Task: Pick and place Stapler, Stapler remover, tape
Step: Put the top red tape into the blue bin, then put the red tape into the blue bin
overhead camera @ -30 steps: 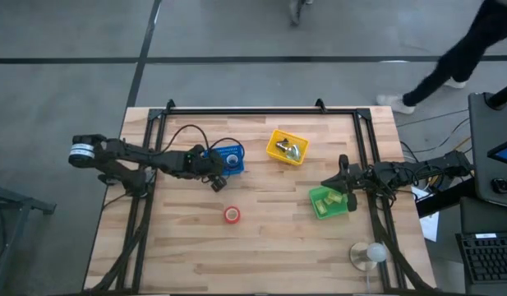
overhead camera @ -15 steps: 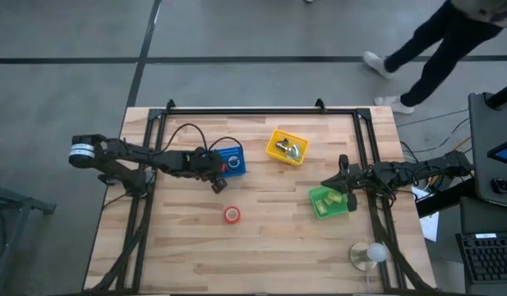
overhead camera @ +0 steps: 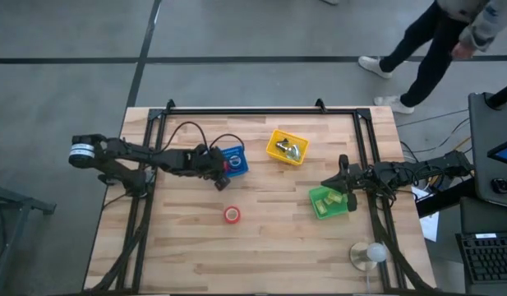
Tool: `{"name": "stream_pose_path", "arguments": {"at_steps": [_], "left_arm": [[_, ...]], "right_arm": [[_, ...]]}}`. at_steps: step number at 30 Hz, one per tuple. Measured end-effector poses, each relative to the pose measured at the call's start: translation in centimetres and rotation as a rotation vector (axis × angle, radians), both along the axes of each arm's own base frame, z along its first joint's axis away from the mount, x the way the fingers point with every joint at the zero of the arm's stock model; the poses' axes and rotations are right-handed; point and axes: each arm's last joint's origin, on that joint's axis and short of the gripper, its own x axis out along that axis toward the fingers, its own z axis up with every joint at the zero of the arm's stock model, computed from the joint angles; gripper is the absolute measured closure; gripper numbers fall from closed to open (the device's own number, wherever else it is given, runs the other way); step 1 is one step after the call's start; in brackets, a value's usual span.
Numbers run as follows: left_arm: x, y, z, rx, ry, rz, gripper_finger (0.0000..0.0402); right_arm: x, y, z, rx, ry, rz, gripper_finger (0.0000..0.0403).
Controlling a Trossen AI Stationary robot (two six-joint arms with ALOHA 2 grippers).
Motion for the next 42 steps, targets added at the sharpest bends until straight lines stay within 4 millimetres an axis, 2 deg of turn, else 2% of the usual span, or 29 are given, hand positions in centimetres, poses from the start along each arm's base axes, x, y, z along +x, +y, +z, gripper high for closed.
{"name": "stream_pose_path", "arguments": {"at_steps": [8,17,23,29,35,42], "left_arm": [[1.1,-0.3,2.4,0.040,-0.062,-0.061,0.0224],[1.8,-2.7,5.1,-0.009,-0.149,-0.187,0.0218],[1.5,-5.6,4.8,-0.038,-0.135,-0.319,0.0220],[1.3,-8.3,4.7,-0.086,-0.156,-0.368,0.0223],[0.9,-9.9,4.5,-0.102,-0.164,-0.418,0.0229],[0.6,-11.3,3.9,-0.035,-0.135,-0.476,0.0230]], "right_arm": [[0.0,0.0,0.0,0.000,0.000,0.000,0.0394],[0.0,0.0,0.0,0.001,0.002,0.001,0.0394],[0.0,0.0,-0.1,0.003,0.003,0.000,0.0394],[0.0,0.0,-0.2,0.002,0.005,-0.001,0.0394],[0.0,0.0,-0.1,0.003,0.001,0.000,0.0394],[0.0,0.0,0.0,0.003,-0.010,0.000,0.0394]]}}
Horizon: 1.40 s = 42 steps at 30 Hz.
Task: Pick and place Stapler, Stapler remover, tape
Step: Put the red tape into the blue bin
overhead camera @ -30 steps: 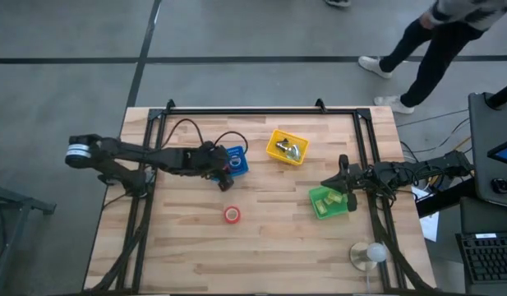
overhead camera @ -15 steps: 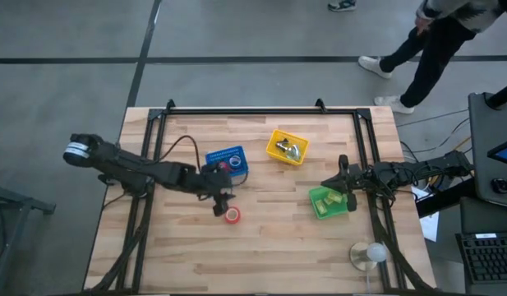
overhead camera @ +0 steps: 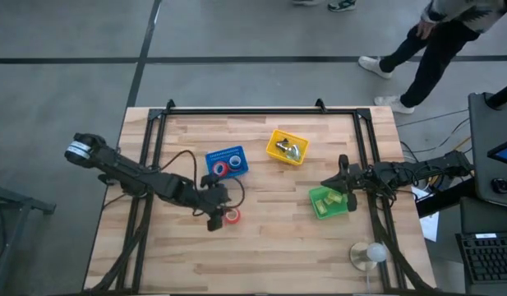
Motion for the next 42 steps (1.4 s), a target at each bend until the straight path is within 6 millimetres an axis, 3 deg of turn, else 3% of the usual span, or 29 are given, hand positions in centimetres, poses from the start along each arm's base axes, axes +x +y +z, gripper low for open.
{"name": "stream_pose_path", "arguments": {"at_steps": [17,22,28,42], "left_arm": [[1.1,-0.6,-2.7,0.009,0.069,0.020,0.0230],[1.3,-2.0,-3.0,-0.033,0.044,-0.025,0.0230],[1.3,-3.6,-4.8,-0.013,0.104,-0.079,0.0230],[2.0,-3.8,-6.9,0.019,0.146,-0.066,0.0230]], "right_arm": [[0.0,0.0,0.0,0.001,0.001,0.000,0.0394],[0.0,0.0,0.0,0.001,0.001,0.000,0.0394],[0.0,0.0,0.0,-0.001,0.002,0.001,0.0394],[0.0,0.0,-0.1,0.003,0.000,0.000,0.0394]]}}
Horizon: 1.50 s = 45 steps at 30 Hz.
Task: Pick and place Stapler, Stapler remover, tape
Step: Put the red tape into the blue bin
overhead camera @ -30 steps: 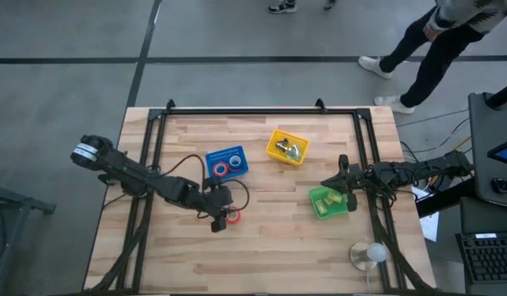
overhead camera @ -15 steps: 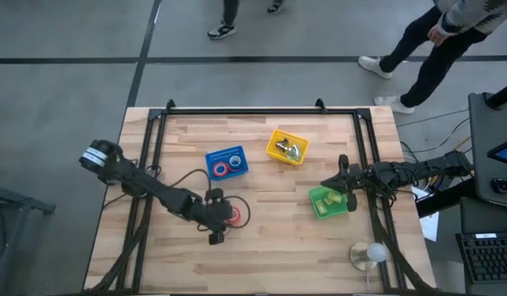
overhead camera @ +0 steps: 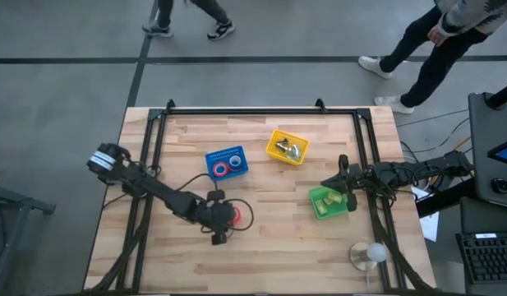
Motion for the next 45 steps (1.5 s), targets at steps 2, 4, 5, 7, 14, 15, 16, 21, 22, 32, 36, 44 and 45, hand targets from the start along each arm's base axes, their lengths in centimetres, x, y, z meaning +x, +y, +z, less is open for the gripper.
{"name": "stream_pose_path", "arguments": {"at_steps": [2,4,5,7,14,15,16,21,22,32,36,44,45], "left_arm": [[0.1,0.0,-0.1,0.001,0.002,0.000,0.0231],[0.1,-0.1,-0.2,0.004,0.002,0.001,0.0236],[0.1,-0.1,-0.2,0.005,0.003,0.002,0.0242],[0.2,0.0,-0.3,0.011,0.003,0.006,0.0256],[0.1,0.0,-0.2,0.017,0.004,0.013,0.0332],[0.1,0.0,-0.2,0.017,0.003,0.014,0.0343],[0.1,0.0,-0.2,0.019,0.003,0.015,0.0352],[0.1,0.1,-0.2,0.032,-0.006,0.027,0.0362],[0.2,0.1,-0.1,0.039,-0.009,0.034,0.0362],[1.3,0.1,1.7,0.094,-0.093,0.057,0.0350],[1.5,0.6,2.6,0.111,-0.127,0.074,0.0358],[1.5,1.9,4.3,0.148,-0.176,0.105,0.0341],[1.4,2.1,4.5,0.158,-0.184,0.113,0.0342]], "right_arm": [[0.0,0.0,0.0,0.000,0.000,-0.001,0.0394],[0.0,0.0,0.0,0.000,0.000,0.000,0.0394],[0.0,0.0,0.0,0.000,0.000,-0.001,0.0394],[0.0,0.0,0.0,0.000,0.000,-0.001,0.0394],[0.0,0.0,0.0,0.000,0.000,-0.001,0.0394],[0.0,0.0,0.0,0.000,0.000,-0.001,0.0394],[0.0,0.0,0.0,0.000,0.001,-0.001,0.0394],[0.0,0.0,0.0,0.000,0.000,0.000,0.0394],[0.0,0.0,0.0,0.000,0.000,-0.001,0.0394],[0.0,0.0,0.0,0.000,0.000,-0.001,0.0394],[0.0,0.0,0.0,0.000,0.000,-0.001,0.0394],[0.0,0.0,-0.1,0.000,0.001,-0.001,0.0394],[0.0,0.0,-0.1,0.000,0.001,0.000,0.0394]]}}
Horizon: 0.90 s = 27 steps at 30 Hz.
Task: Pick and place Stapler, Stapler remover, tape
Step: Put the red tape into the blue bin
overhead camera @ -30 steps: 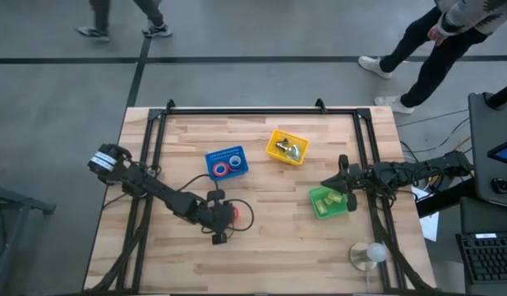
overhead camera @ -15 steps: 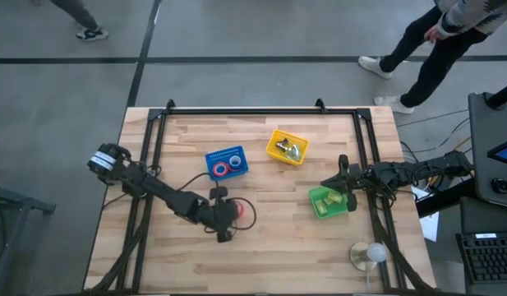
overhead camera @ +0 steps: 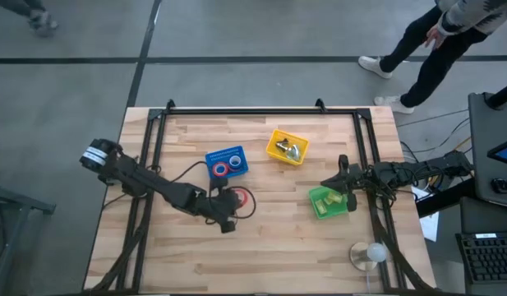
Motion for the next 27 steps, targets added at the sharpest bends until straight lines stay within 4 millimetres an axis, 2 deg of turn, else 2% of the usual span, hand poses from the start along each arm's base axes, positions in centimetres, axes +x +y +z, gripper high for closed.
{"name": "stream_pose_path", "arguments": {"at_steps": [12,18,27], "left_arm": [[-0.8,2.1,3.2,0.085,-0.094,0.047,0.0346],[-1.2,3.6,4.4,0.123,-0.127,0.131,0.0348],[-1.2,5.8,4.2,0.115,-0.091,0.243,0.0348]], "right_arm": [[0.0,0.0,0.0,-0.001,0.000,0.000,0.0394],[0.0,0.0,0.0,-0.002,0.000,0.000,0.0394],[0.0,0.0,0.0,0.000,0.000,0.000,0.0394]]}}
